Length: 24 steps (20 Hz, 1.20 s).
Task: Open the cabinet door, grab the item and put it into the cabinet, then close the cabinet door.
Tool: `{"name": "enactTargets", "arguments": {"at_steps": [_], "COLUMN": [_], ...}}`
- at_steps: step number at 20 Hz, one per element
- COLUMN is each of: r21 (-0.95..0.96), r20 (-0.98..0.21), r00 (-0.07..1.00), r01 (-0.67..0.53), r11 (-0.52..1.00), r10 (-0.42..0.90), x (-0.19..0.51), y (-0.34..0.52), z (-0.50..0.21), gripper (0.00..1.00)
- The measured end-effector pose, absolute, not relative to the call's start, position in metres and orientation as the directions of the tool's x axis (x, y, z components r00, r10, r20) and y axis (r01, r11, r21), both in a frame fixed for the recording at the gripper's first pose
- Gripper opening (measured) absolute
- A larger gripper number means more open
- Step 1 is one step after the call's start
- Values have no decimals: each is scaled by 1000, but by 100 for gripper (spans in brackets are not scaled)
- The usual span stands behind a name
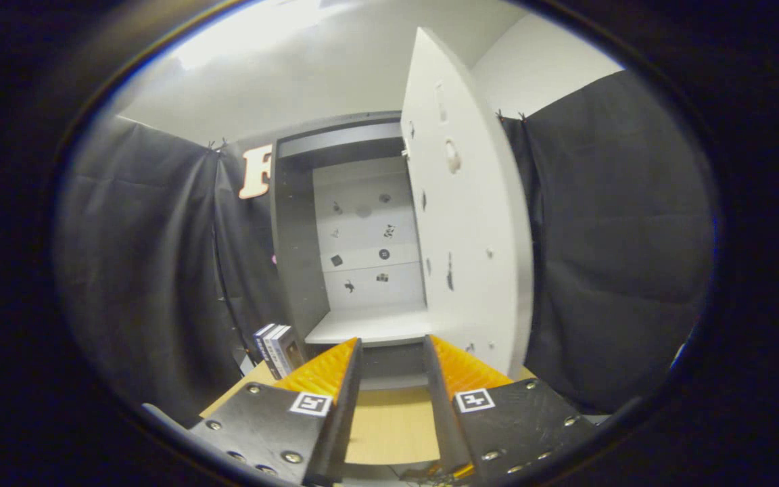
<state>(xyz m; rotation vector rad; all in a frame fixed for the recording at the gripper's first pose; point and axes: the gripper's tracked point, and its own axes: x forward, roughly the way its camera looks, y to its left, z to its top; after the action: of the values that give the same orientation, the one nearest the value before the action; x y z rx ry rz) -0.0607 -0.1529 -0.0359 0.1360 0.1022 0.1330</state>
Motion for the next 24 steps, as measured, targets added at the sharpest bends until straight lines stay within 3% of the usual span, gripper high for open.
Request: {"name": "enactTargets", "arguments": {"at_steps": [1,5,8,14,24], "r21": [145,159,155,168,198], "r20": [-114,-188,-251,-378,-580], "r00": [981,964,944,880,752], "r01": [-141,-159,-177,-239,-244], "r11": [979,974,972,956,949], "r10": [158,188,212,287,314], "x": [-54,-25,-6,21,31], "y": [-140,-104,-73,-9,47], "z": [-49,-101,-146,-239,-406], "gripper": [57,92,98,98,98]}}
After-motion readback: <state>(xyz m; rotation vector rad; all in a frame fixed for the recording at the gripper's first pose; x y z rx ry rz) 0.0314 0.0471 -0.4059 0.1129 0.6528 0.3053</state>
